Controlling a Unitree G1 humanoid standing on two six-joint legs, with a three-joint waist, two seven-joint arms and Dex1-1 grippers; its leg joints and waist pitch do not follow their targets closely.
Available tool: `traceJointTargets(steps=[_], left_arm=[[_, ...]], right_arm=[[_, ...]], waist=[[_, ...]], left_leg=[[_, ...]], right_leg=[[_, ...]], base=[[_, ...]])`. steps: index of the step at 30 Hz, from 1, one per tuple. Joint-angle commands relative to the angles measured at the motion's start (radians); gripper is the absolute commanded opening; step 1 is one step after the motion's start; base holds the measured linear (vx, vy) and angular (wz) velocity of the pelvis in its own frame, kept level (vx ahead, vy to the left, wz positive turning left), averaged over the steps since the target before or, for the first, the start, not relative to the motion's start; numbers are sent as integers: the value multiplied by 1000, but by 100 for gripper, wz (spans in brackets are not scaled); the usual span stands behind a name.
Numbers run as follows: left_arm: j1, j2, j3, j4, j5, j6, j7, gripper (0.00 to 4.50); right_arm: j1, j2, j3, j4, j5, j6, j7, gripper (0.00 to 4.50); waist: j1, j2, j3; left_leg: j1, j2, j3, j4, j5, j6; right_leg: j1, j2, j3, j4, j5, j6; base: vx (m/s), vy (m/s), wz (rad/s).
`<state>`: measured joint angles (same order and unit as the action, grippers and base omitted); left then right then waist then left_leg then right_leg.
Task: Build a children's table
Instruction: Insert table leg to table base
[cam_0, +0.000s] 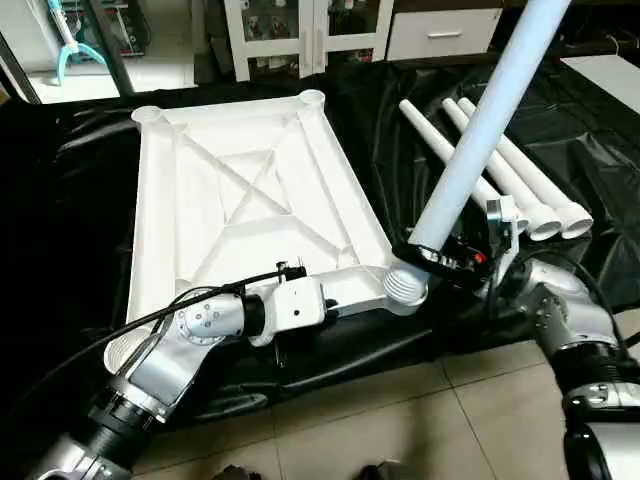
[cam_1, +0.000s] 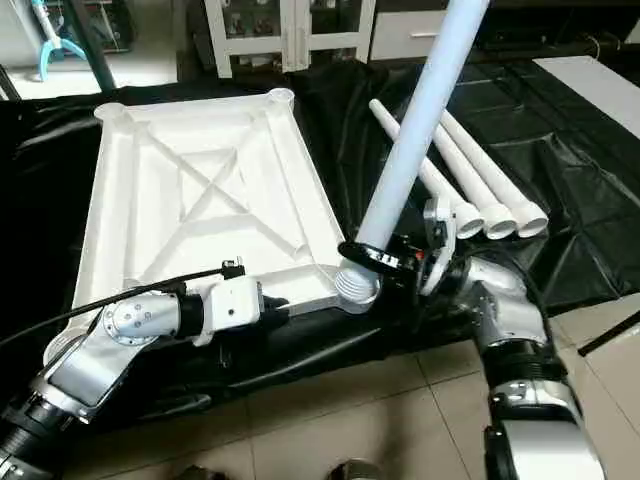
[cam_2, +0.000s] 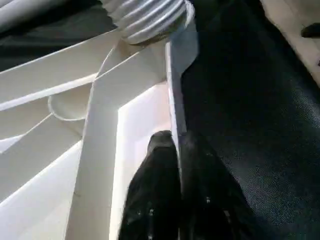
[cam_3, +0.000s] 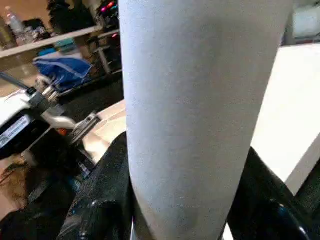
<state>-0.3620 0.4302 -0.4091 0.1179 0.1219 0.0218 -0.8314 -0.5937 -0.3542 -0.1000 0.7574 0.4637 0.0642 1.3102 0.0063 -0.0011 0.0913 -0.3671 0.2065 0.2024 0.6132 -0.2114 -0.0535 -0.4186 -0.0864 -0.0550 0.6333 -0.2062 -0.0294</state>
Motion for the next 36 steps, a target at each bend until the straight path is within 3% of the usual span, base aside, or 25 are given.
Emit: traceJointTargets(steps=[1,4,6,7,8,9,11,13,16,17,18,19,21,24,25,27,30,32,34,36], left_arm=[[-20,0,14,70,62,50,87,61],[-69,32,20,174,162,102,184,91],[-75,40,25,188,167,117,187,94],[-79,60,33,194,163,127,171,94],[-80,68,36,196,162,129,166,94],[-76,81,40,196,161,133,157,94],[-66,100,47,195,164,146,151,94],[-46,122,59,177,167,183,149,94],[-12,139,79,128,151,222,136,94],[23,146,97,75,141,285,130,94],[23,146,97,75,141,285,130,94],[89,164,119,-15,144,401,126,94],[101,166,121,-30,147,420,129,94],[131,144,134,-87,139,502,144,94],[139,129,133,-118,131,529,145,94],[144,101,130,-158,120,566,147,94],[137,44,120,-200,89,550,160,94],[123,5,114,-211,63,483,174,94],[106,-36,125,-210,52,474,206,94],[78,-93,156,-198,16,426,238,126]], right_arm=[[-34,8,-47,-2,21,-36,-53,186],[-46,28,-109,-22,50,-76,-150,186],[-43,30,-119,-36,57,-74,-165,186],[-17,29,-122,-77,62,-67,-172,186],[-6,29,-122,-94,64,-63,-172,186],[12,29,-120,-116,60,-61,-170,186],[36,30,-120,-142,54,-59,-170,186],[57,32,-120,-166,51,-56,-176,186],[72,32,-123,-185,55,-54,-187,186],[84,33,-125,-201,57,-52,-197,186],[84,33,-125,-201,57,-52,-197,186],[106,38,-127,-233,59,-45,-217,186],[110,40,-127,-239,59,-43,-222,186],[117,46,-124,-248,57,-43,-228,186],[117,50,-122,-248,55,-44,-231,186],[115,55,-118,-246,51,-45,-235,186],[105,63,-112,-245,48,-43,-246,186],[100,67,-110,-244,45,-45,-253,186],[95,71,-109,-239,41,-52,-258,186],[95,77,-111,-235,33,-64,-273,186]], waist=[[0,-11,-82],[-5,-7,-81],[-8,-8,-79],[-13,-3,-79],[-14,-7,-79],[-14,12,-82],[-19,5,-86],[-20,9,-90],[-22,11,-88],[-21,18,-88],[-23,15,-88],[-23,14,-86],[-23,15,-86],[-26,15,-84],[-24,7,-82],[-23,9,-82],[-16,8,-84],[-7,13,-90],[-2,13,-93],[7,12,-97]], left_leg=[[8,29,-8,-58,-11,149],[8,26,-11,-61,-54,118],[7,23,-14,-61,-97,92],[5,22,-15,-63,-117,77],[1,21,-17,-64,-120,73],[5,21,-20,-64,-124,67],[0,20,-19,-62,-96,79],[-1,21,-18,-60,-89,91],[-1,21,-19,-61,-89,98],[1,22,-19,-62,-96,94],[0,24,-18,-62,-95,91],[1,26,-19,-64,-108,85],[0,24,-19,-64,-104,87],[2,23,-18,-66,-126,81],[2,21,-17,-66,-140,82],[3,22,-17,-67,-144,80],[3,21,-18,-66,-137,82],[8,21,-15,-63,-100,95],[4,21,-15,-61,-64,111],[8,21,-12,-57,-44,131]], right_leg=[[56,-47,43,-59,-19,-291],[56,-46,40,-66,-72,-274],[59,-47,40,-73,-139,-252],[59,-47,39,-76,-165,-248],[62,-46,39,-78,-174,-239],[59,-47,39,-76,-174,-238],[61,-43,39,-70,-100,-254],[63,-44,38,-69,-71,-271],[62,-44,37,-69,-70,-277],[62,-44,38,-70,-82,-281],[63,-44,38,-69,-76,-284],[63,-46,39,-70,-89,-287],[63,-44,38,-72,-91,-283],[59,-41,39,-77,-133,-277],[57,-40,38,-84,-164,-266],[56,-42,40,-86,-196,-255],[54,-42,40,-89,-213,-239],[52,-39,42,-83,-142,-250],[54,-37,41,-74,-68,-263],[51,-36,41,-71,-24,-270]], base=[[0,0,0],[0,0,0],[0,0,0],[0,0,0],[0,0,0],[0,0,0],[0,0,0],[0,0,0],[0,0,0],[0,0,0],[0,0,0],[0,0,0],[0,0,0],[0,0,0],[0,0,0],[0,0,0],[0,0,0],[0,0,0],[0,0,0],[0,0,0]])
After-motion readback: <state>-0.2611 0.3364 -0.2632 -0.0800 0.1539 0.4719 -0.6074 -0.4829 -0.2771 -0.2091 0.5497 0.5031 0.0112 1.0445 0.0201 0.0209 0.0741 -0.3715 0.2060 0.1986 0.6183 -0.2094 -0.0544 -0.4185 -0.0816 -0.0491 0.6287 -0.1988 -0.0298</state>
